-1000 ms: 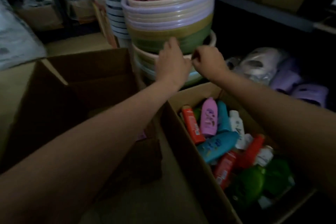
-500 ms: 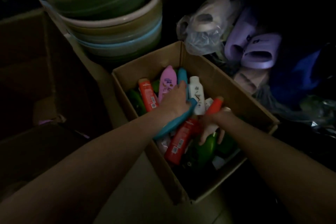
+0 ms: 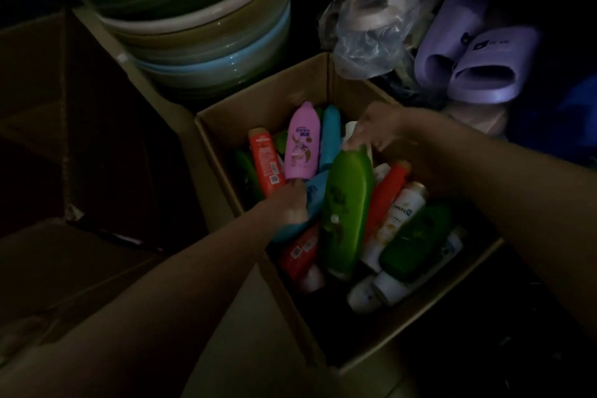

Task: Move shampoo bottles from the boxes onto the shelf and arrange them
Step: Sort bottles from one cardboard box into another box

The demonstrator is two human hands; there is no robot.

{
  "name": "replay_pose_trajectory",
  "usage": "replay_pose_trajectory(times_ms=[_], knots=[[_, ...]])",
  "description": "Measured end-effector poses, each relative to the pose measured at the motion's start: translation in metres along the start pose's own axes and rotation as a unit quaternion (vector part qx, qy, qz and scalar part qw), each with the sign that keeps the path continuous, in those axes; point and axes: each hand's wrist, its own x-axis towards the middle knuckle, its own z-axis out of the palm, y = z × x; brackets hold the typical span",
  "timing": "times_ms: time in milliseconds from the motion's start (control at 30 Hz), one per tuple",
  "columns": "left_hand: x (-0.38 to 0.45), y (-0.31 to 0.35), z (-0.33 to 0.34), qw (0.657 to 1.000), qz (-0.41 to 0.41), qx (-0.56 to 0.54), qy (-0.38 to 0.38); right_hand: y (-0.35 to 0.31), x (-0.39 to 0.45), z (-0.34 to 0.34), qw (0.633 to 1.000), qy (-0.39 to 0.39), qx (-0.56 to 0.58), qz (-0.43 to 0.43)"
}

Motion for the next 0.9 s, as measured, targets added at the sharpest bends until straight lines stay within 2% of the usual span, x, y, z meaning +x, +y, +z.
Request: replay_pose_trajectory(times_ms=[67, 100, 167, 233, 400, 500, 633, 767, 833, 900], knots=[[0.009, 0.0, 0.005, 1.0, -0.001, 0.003, 0.01, -0.001, 0.021, -0.004, 0.994, 0.108, 0.009, -0.008], [0.013, 0.0, 0.006, 1.0, -0.007, 0.014, 0.011, 0.0, 0.03, 0.002, 0.99, 0.129, 0.051, -0.006], [0.02, 0.0, 0.007, 0.999, -0.01, 0.029, 0.028, 0.009, 0.038, 0.028, 0.982, 0.096, 0.159, 0.026], [0.027, -0.002, 0.008, 0.999, -0.011, 0.037, 0.036, 0.018, 0.03, 0.066, 0.971, 0.049, 0.219, 0.086], [0.041, -0.008, 0.011, 0.998, -0.027, 0.055, -0.007, 0.032, 0.028, 0.119, 0.906, 0.072, 0.393, 0.143], [0.045, -0.006, 0.009, 0.997, -0.027, 0.064, -0.045, 0.028, 0.024, 0.115, 0.884, 0.085, 0.44, 0.133], [0.041, -0.01, 0.017, 0.998, -0.012, 0.04, -0.035, 0.021, 0.014, 0.102, 0.889, 0.026, 0.442, 0.115], [0.037, -0.019, 0.013, 0.995, 0.018, -0.097, 0.016, 0.011, 0.0, 0.092, 0.904, 0.006, 0.421, 0.078], [0.033, -0.024, -0.004, 0.98, 0.023, -0.193, 0.047, -0.003, -0.002, 0.073, 0.902, 0.044, 0.429, 0.04], [0.025, -0.028, -0.034, 0.944, 0.001, -0.31, 0.116, -0.028, -0.003, 0.051, 0.88, 0.112, 0.462, 0.007]])
